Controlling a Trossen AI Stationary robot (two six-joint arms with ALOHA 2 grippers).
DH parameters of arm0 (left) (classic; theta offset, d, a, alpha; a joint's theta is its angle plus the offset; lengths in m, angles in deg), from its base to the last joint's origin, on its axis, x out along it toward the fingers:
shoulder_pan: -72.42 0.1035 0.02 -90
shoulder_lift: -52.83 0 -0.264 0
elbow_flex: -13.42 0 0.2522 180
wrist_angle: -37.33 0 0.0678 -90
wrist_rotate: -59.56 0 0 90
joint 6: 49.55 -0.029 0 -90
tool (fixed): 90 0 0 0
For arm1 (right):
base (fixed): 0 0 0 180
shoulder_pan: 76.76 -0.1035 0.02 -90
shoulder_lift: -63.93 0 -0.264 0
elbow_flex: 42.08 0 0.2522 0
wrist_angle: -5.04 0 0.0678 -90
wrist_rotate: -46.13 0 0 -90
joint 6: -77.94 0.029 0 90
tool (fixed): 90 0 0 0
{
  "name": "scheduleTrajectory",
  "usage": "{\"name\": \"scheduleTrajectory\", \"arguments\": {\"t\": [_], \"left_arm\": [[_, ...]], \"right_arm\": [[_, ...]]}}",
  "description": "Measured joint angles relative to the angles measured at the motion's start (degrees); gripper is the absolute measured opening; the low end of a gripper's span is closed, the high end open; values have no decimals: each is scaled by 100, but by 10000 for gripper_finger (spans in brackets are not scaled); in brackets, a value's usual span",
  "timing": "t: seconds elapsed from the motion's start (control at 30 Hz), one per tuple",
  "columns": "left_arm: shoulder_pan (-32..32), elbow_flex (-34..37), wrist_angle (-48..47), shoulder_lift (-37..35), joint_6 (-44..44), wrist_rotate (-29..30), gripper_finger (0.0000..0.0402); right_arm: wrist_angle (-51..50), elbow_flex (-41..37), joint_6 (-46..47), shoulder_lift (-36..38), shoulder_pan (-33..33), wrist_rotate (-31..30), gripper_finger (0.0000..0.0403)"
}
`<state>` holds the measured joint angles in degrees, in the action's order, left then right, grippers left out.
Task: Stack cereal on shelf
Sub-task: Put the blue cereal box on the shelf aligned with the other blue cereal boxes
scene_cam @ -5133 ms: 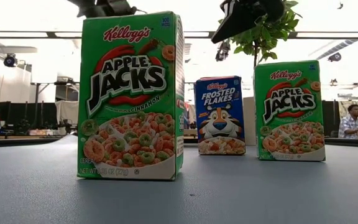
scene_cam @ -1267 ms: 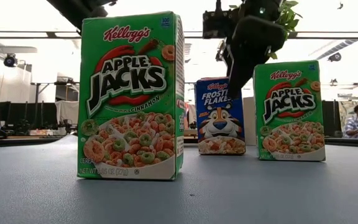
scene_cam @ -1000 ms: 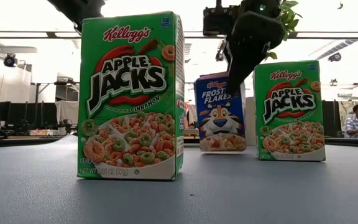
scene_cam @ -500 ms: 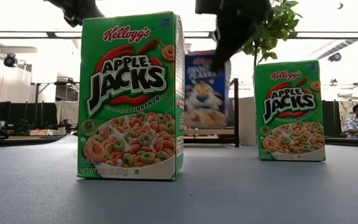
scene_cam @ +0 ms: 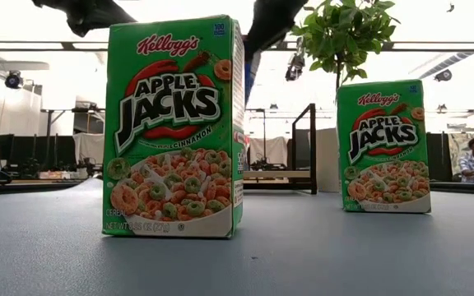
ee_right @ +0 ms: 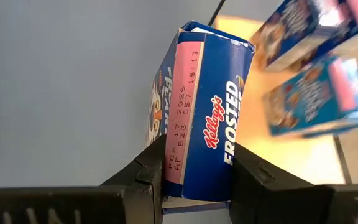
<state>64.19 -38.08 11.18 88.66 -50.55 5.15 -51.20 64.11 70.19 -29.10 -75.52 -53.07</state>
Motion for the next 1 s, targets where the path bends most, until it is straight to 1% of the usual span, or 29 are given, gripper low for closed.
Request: {"name": "scheduleTrajectory", "arguments": {"t": [0.2, 0.27, 0.37, 0.5, 0.7, 0.83, 1.0], "left_arm": [[0, 143, 88, -421, -2, 0, 6], [0, 163, 94, -504, -2, 0, 6], [0, 185, 91, -616, -3, 0, 6], [0, 188, 94, -725, -47, 0, 6], [0, 188, 89, -816, -151, 0, 6], [0, 188, 81, -845, -152, 0, 6], [0, 188, 78, -842, -233, -1, 6]], "right_arm": [[135, 557, -569, -376, 443, 369, 108], [125, 824, -808, -591, 542, 376, 108], [105, 1267, -1151, -994, 685, 411, 107], [58, 1926, -1460, -1553, 877, 712, 107], [-96, 2799, -1880, -2382, 1129, 799, 107], [-171, 3169, -2106, -2767, 1252, 816, 107], [-184, 3296, -2201, -3040, 1365, 819, 107]]}}
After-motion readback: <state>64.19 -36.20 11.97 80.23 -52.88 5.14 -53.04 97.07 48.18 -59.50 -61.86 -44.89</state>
